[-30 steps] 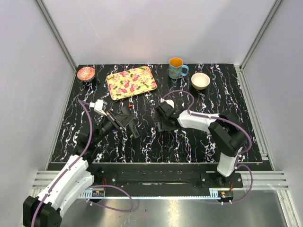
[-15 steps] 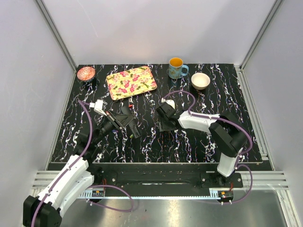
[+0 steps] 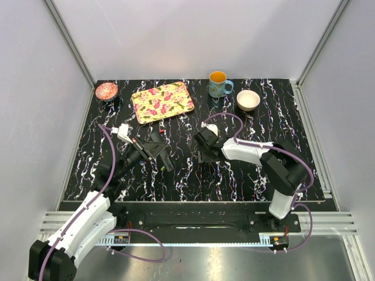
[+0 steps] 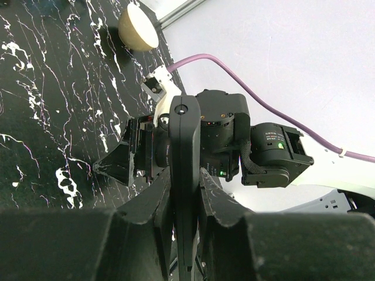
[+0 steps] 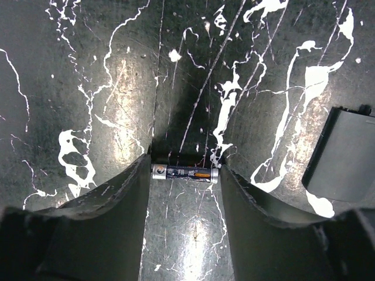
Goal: Load the batteries into the remote control
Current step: Pick up the battery from the center of the board, then place the battery at the center of the board.
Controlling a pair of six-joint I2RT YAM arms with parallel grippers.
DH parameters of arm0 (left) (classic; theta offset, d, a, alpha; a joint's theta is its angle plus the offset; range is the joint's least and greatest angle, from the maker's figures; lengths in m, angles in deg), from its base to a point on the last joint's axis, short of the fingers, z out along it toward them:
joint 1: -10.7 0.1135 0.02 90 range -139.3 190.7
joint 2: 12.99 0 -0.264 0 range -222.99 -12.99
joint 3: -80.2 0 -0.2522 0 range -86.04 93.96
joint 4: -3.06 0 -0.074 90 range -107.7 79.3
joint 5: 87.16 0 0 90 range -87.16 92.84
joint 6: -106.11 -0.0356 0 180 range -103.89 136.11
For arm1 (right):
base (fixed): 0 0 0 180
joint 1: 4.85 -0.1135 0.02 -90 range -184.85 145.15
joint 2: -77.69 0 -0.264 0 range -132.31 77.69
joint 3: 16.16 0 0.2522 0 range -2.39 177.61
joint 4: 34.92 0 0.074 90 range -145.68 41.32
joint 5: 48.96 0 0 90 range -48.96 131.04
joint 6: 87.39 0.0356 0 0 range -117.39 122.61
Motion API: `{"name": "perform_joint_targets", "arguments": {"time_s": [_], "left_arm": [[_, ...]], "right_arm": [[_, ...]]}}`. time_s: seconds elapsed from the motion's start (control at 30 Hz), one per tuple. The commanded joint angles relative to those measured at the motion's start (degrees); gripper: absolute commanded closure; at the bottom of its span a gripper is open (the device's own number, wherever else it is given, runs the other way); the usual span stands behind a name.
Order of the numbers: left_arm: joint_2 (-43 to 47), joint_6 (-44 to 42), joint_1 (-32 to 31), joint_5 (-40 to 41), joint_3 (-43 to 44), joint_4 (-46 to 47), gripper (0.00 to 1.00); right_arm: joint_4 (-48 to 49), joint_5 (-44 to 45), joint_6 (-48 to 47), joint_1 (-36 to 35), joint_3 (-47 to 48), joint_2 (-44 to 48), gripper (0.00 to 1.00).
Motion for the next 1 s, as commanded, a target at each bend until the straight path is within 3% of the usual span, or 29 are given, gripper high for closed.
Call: {"name": "perform_joint_targets", "arguments": {"time_s": [0.0, 0.17, 0.33, 0.53, 0.77, 0.97], "left_arm": [[0.0, 0.8, -0.2, -0.5, -0.4, 4.3, 1.00], [-0.1, 0.8, -0.2, -0.6, -0.5, 4.4, 1.00], [-0.2, 0.8, -0.2, -0.7, -0.5, 4.6, 1.00], [0.0, 1.1, -0.2, -0.5, -0.3, 4.7, 1.00], [0.4, 1.6, -0.2, -0.1, -0.1, 4.2, 1.00], [0.6, 2.0, -0.5, 1.4, -0.1, 3.6, 1.00]], "right_arm": [[-3.2, -1.7, 1.5, -0.3, -1.1, 0.6, 0.47], [-3.4, -2.4, 2.1, -0.3, -1.1, 0.3, 0.65], [-3.7, -2.7, 4.3, -0.3, -1.2, 1.5, 0.75], [-2.2, -5.9, 13.3, 1.8, 0.7, 5.4, 0.92], [2.0, -7.2, 25.9, 11.3, -1.0, 7.4, 0.94], [1.4, -5.0, 37.4, 16.2, 3.2, 2.7, 0.95]]}}
